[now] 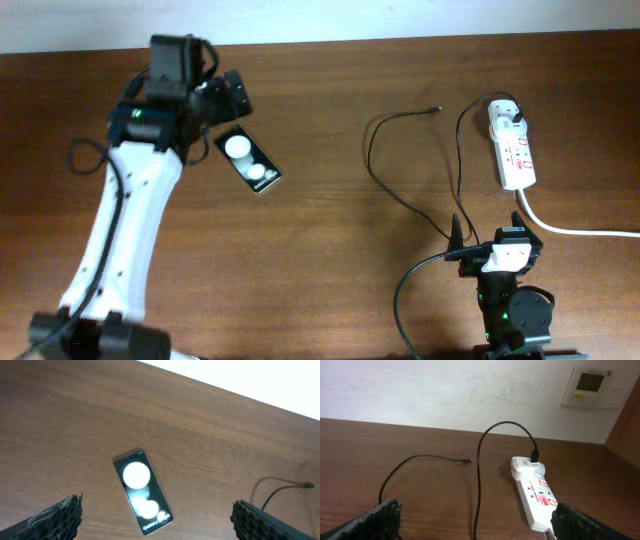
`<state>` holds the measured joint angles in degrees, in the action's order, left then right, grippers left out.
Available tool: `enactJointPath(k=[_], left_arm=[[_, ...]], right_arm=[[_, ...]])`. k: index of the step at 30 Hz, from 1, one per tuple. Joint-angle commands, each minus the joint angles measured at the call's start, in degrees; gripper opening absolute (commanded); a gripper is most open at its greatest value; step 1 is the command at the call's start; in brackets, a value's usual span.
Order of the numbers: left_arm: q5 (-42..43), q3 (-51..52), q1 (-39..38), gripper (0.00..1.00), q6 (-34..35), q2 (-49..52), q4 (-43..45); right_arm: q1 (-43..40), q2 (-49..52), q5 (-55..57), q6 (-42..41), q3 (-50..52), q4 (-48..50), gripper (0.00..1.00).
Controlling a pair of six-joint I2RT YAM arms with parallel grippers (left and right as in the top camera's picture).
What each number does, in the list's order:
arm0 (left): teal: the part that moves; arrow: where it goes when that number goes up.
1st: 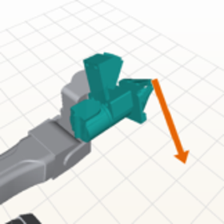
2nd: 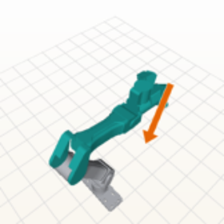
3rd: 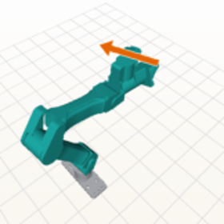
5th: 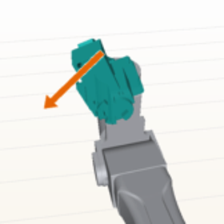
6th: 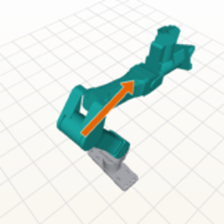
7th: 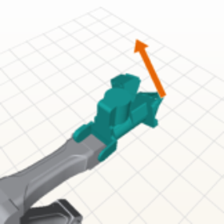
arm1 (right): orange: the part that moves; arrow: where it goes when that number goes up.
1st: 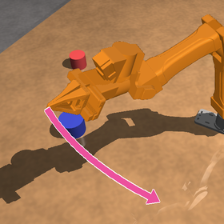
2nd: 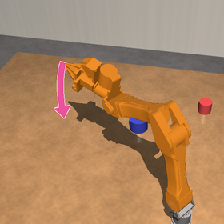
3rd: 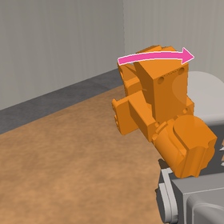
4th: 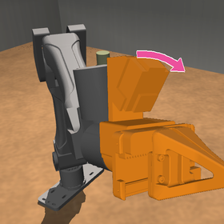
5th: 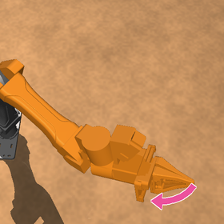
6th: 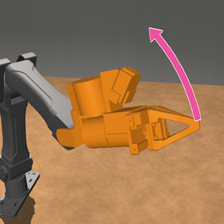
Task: Plug charger to phone and switch on socket
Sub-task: 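Move the left gripper forward over the black phone, then lower the left gripper and grasp the phone's top edge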
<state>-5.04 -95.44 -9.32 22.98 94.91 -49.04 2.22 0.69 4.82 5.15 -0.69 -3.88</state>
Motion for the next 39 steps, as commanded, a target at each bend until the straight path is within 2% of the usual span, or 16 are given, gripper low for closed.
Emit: enactJointPath(k=[1, 7, 9, 11, 13, 17, 20, 23, 28, 29, 32, 34, 39], left_arm=[[-1.90, -9.22, -0.44, 0.99, 4.85, 6.23, -0.85], [-2.75, -12.94, -0.44, 0.99, 10.25, 11.72, -2.93], [-2.73, -12.92, -0.44, 0.99, 10.25, 13.64, -9.79], [-0.79, -12.70, -0.44, 0.99, 10.25, 14.80, -11.67], [3.85, -12.66, -0.44, 0.99, 10.23, 15.67, -11.74], [4.72, -12.66, -0.37, 0.99, 10.47, 15.69, -11.08], [5.68, -12.68, -0.44, 0.99, 16.83, 15.74, -11.61], [4.17, -14.16, -0.35, 1.00, 19.06, 15.78, -11.08], [3.56, -23.34, -0.26, 1.00, 19.87, 18.27, -12.85], [3.17, -31.41, -0.26, 1.00, 19.87, 22.93, -17.42], [-1.16, -41.48, -0.26, 1.00, 21.22, 30.14, -26.53], [-1.38, -42.49, -0.26, 0.99, 22.43, 33.66, -30.95], [-1.16, -42.45, -0.28, 0.99, 22.43, 40.33, -34.34]], right_arm=[[0.00, -0.28, -0.28, 0.42, 0.37, -0.42, 0.99], [0.00, -0.28, -0.28, 0.42, 0.37, -0.42, 0.99], [0.00, -0.28, -0.28, 0.42, 0.37, -0.42, 0.99], [0.00, -0.28, -0.28, 0.42, 0.37, -0.42, 0.99], [0.00, -0.28, -0.28, 0.42, 0.37, -0.42, 0.99], [0.00, -0.28, -0.28, 0.42, 0.37, -0.42, 0.99], [0.00, -0.28, -0.28, 0.42, 0.37, -0.42, 0.99], [0.00, -0.28, -0.28, 0.42, 0.37, -0.42, 0.98], [0.00, -0.28, -0.28, 0.42, 0.37, -0.42, 0.99], [0.00, -0.28, -0.28, 0.42, 0.37, -0.42, 0.99], [0.00, -0.28, -0.28, 0.42, 0.37, -0.42, 0.99], [0.00, -0.28, -0.28, 0.42, 0.37, -0.39, 0.99], [0.00, -0.28, -0.28, 0.42, 0.37, -0.39, 0.99]])
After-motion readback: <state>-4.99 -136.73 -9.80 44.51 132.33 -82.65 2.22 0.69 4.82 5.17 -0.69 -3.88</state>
